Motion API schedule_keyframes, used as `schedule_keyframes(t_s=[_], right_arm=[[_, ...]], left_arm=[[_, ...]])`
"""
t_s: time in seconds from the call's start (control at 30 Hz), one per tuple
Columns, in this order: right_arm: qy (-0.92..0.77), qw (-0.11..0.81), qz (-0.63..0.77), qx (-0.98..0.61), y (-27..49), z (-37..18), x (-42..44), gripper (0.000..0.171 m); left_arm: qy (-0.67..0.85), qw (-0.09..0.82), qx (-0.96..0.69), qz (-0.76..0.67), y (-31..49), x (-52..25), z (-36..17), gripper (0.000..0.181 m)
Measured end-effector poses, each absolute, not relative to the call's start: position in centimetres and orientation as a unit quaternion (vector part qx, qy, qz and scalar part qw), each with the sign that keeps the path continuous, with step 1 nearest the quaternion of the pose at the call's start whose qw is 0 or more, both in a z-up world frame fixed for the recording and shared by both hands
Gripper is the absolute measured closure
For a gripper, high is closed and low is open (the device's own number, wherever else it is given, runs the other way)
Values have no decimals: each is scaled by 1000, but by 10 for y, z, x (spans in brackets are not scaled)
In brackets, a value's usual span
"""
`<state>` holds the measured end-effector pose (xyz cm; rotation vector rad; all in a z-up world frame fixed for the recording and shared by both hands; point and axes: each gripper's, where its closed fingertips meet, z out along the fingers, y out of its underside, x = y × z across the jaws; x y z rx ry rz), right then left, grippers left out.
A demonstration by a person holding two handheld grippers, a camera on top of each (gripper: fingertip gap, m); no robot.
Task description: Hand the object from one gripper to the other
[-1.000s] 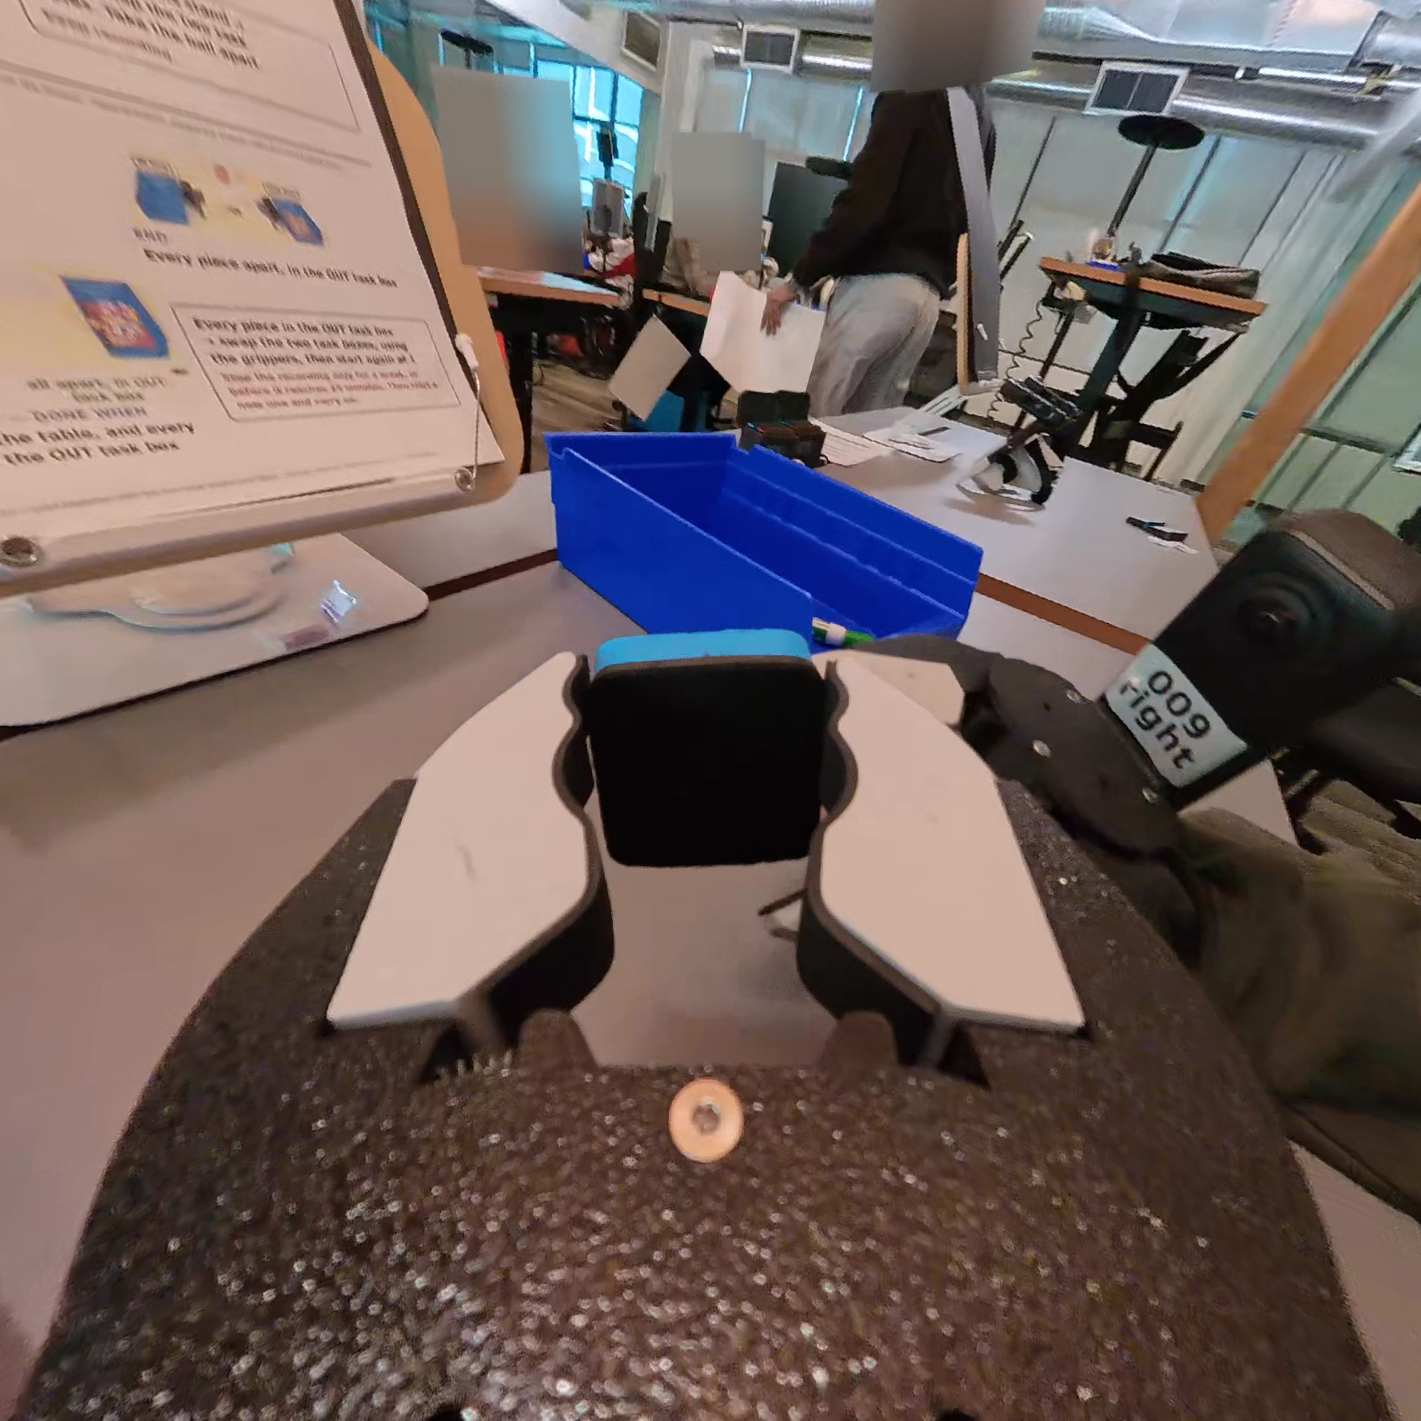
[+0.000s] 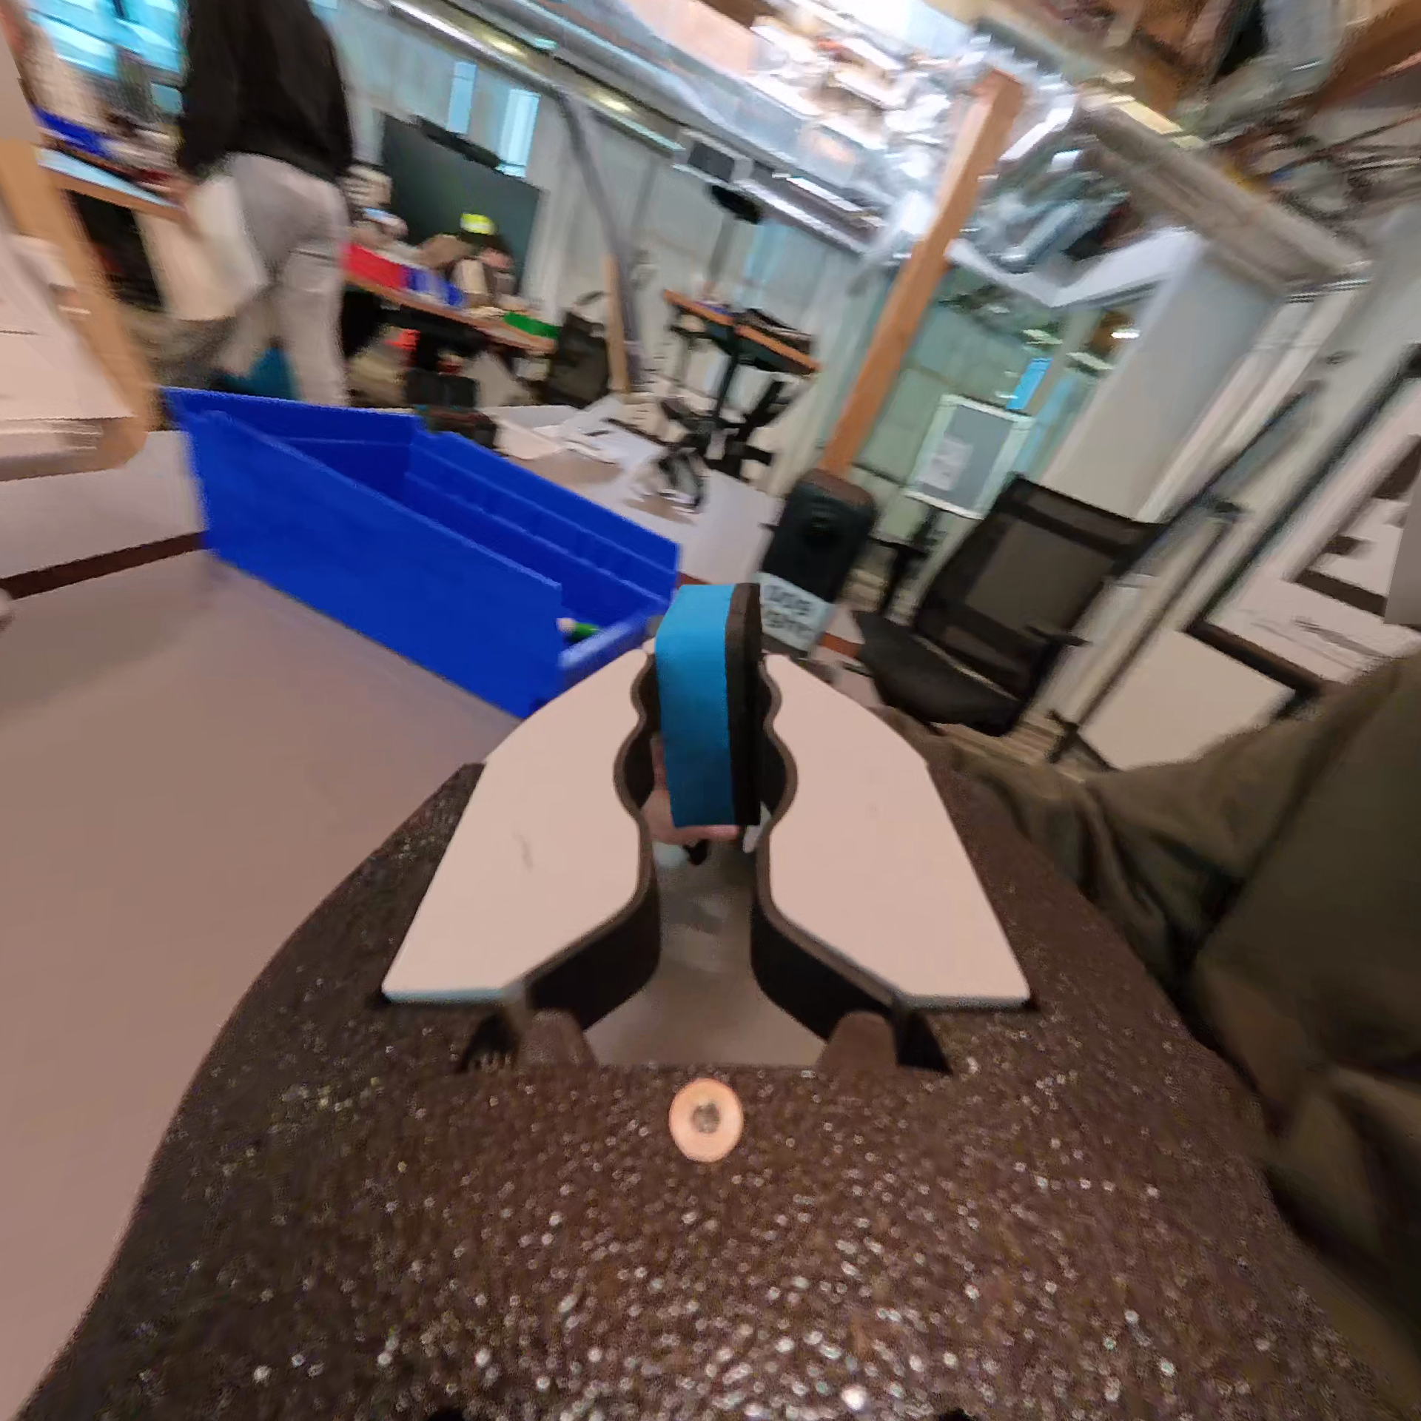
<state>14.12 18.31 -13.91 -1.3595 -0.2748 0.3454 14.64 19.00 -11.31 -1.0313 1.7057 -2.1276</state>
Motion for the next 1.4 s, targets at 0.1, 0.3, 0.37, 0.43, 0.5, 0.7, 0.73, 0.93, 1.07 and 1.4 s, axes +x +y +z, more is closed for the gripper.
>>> schedule_keyframes(t_s=[0.1,0.3,0.37,0.43,0.5,0.7,0.73,0.93,1.07,1.4], right_arm=[[-59,753,21,-655,195,-148,174,106],[-7,741,-131,-659,203,-149,187,95],[8,743,-156,-651,202,-145,188,101],[18,741,-169,-649,200,-145,191,106],[21,739,-173,-651,199,-146,193,106],[-3,726,-182,-663,199,-149,194,116],[-12,723,-180,-667,199,-150,195,116],[-92,752,2,-652,193,-140,167,117],[-169,739,137,-637,181,-141,134,117],[-204,707,215,-642,177,-151,111,116]], left_arm=[[562,204,-444,-667,211,171,-125,158],[536,343,-486,-599,207,185,-125,159],[533,377,-484,-582,204,186,-124,159],[531,393,-477,-580,198,186,-122,159],[531,395,-476,-579,194,187,-123,159],[532,387,-478,-581,191,188,-127,159],[540,381,-472,-584,190,187,-127,159],[598,298,-353,-655,171,170,-111,120],[631,205,-291,-689,168,144,-111,111],[664,149,-240,-692,161,125,-118,127]])
